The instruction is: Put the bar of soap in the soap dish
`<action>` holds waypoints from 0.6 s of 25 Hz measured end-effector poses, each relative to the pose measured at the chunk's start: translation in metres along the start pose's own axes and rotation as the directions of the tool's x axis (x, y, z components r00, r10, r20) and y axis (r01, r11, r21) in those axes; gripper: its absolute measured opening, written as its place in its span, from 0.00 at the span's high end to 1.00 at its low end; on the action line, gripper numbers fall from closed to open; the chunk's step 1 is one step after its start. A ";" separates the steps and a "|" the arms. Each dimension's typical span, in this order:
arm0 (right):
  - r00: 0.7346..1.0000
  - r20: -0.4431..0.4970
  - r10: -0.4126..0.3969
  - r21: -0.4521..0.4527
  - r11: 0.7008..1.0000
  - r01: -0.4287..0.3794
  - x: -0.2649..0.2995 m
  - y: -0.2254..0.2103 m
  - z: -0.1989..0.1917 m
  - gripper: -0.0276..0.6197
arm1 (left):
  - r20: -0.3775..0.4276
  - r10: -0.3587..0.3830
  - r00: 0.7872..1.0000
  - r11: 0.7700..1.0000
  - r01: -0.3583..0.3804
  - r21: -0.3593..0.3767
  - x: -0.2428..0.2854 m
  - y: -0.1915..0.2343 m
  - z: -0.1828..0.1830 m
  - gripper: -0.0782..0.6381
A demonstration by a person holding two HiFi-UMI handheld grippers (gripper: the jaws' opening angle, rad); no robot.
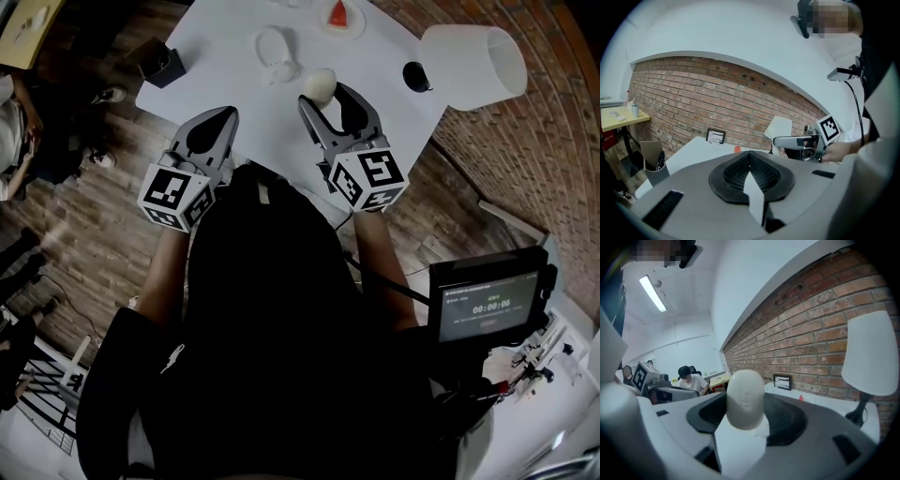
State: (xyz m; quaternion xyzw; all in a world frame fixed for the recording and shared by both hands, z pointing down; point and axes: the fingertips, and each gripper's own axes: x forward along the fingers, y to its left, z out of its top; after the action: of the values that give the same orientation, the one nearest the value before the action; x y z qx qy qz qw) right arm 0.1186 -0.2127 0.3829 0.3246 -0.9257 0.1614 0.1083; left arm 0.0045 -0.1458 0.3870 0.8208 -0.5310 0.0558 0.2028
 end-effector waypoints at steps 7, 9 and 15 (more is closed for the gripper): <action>0.999 0.004 -0.038 -0.015 0.999 0.038 0.020 0.012 0.009 0.56 | 0.032 -0.038 0.999 0.999 0.038 0.000 -0.004 0.022 0.013 0.88; 0.999 -0.003 -0.049 -0.016 0.999 0.049 0.028 0.014 0.006 0.56 | 0.036 -0.044 0.998 0.999 0.045 -0.008 -0.004 0.030 0.015 0.88; 0.998 -0.019 -0.058 0.002 0.998 0.058 0.047 0.006 0.011 0.56 | 0.059 -0.063 0.996 0.998 0.064 -0.003 0.007 0.044 0.019 0.88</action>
State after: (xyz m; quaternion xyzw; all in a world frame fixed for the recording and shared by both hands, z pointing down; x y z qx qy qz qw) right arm 0.0779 -0.2385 0.3855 0.3502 -0.9145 0.1624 0.1211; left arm -0.0337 -0.1749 0.3843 0.8381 -0.5106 0.0238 0.1906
